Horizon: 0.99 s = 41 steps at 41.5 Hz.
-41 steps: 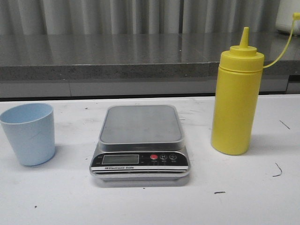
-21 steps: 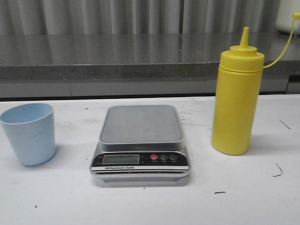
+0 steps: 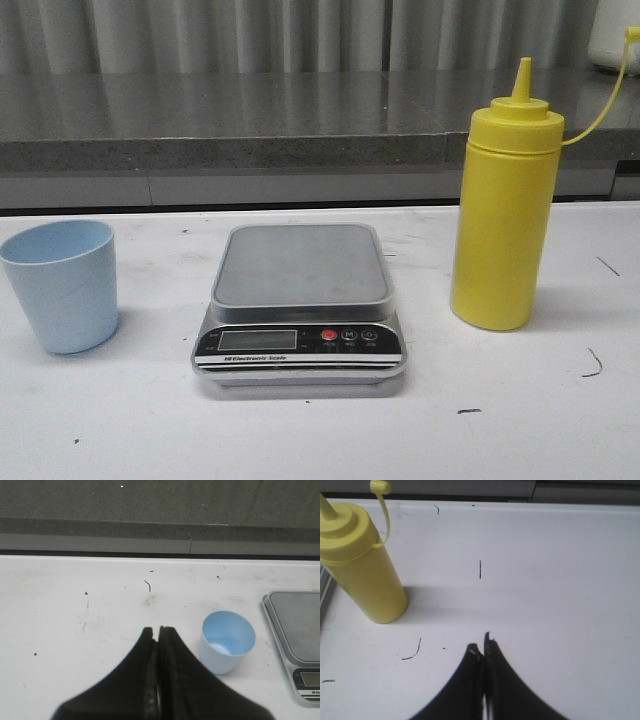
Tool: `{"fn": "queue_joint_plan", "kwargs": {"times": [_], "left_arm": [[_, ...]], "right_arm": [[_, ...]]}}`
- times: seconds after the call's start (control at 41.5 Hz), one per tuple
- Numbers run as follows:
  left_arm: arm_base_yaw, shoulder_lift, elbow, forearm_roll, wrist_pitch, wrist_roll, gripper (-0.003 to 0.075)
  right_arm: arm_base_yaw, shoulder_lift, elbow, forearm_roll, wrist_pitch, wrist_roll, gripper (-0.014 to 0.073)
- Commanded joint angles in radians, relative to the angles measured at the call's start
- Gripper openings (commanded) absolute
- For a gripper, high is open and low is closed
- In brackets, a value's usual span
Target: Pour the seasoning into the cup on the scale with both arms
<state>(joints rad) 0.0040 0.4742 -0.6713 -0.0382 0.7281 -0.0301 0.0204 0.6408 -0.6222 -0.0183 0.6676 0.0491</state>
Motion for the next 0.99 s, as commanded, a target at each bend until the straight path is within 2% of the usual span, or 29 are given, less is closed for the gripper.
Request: {"fn": "queue_joint_plan", "kwargs": {"times": [0.0, 0.121, 0.241, 0.314, 0.386, 0.458, 0.724, 0.965], "left_arm": [[-0.007, 0.026, -0.036, -0.005, -0.069, -0.002, -0.0019], [-0.007, 0.046, -0.036, -0.005, -0.069, -0.002, 0.0009], [-0.007, 0.065, -0.036, -0.005, -0.072, -0.002, 0.0174], [-0.007, 0.079, -0.036, -0.005, -0.072, -0.002, 0.0317], [-0.007, 0.100, -0.037, -0.005, -0.074, -0.002, 0.0456], [-0.014, 0.127, -0.044, -0.005, -0.076, -0.002, 0.0504], [-0.144, 0.326, -0.133, -0.005, -0.063, 0.030, 0.0503], [-0.213, 0.591, -0.265, 0.000, 0.046, 0.030, 0.0501]], "right_arm": [[-0.006, 0.020, -0.024, -0.012, -0.064, -0.036, 0.0054], [-0.006, 0.027, -0.024, -0.012, -0.064, -0.060, 0.0297], [-0.006, 0.027, -0.024, -0.012, -0.064, -0.060, 0.0537], [-0.006, 0.027, -0.024, -0.012, -0.065, -0.060, 0.0607], [-0.006, 0.027, -0.024, -0.012, -0.065, -0.060, 0.0615], [-0.006, 0.027, -0.024, -0.012, -0.064, -0.060, 0.0615], [-0.006, 0.027, -0.024, -0.012, -0.064, -0.060, 0.0615], [-0.006, 0.027, -0.024, -0.012, -0.064, -0.060, 0.0615]]}}
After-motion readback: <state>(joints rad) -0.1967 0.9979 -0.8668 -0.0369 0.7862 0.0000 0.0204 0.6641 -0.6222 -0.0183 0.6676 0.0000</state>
